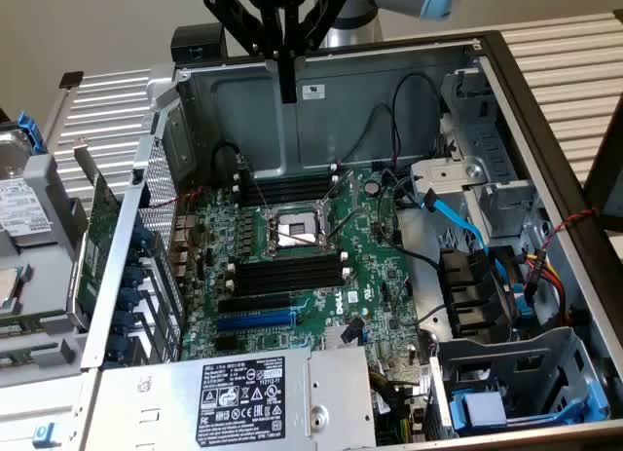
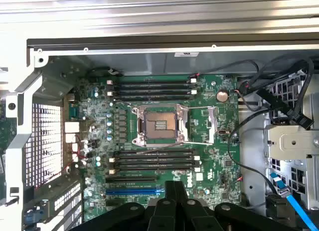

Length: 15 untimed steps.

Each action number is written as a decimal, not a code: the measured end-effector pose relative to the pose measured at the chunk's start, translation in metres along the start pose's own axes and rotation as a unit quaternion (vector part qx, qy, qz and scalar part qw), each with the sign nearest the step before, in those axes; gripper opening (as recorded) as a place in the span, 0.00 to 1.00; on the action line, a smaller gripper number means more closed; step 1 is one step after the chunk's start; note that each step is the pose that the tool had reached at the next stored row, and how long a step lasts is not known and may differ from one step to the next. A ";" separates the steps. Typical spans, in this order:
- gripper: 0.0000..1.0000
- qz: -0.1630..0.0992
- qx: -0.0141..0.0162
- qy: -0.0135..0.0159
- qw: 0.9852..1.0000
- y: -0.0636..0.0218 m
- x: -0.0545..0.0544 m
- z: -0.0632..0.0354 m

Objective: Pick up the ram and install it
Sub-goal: 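Reach for the ram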

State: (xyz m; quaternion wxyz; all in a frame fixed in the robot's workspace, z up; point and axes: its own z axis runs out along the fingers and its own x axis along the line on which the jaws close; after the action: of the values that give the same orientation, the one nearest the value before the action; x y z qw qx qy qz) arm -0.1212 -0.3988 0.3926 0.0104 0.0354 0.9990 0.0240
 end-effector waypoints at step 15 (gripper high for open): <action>0.10 0.000 0.000 0.000 1.000 -0.0006 0.008 -0.0001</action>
State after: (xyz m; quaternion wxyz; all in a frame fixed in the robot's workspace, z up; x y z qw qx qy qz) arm -0.1292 -0.3988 0.3925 0.0102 0.0354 0.9990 0.0240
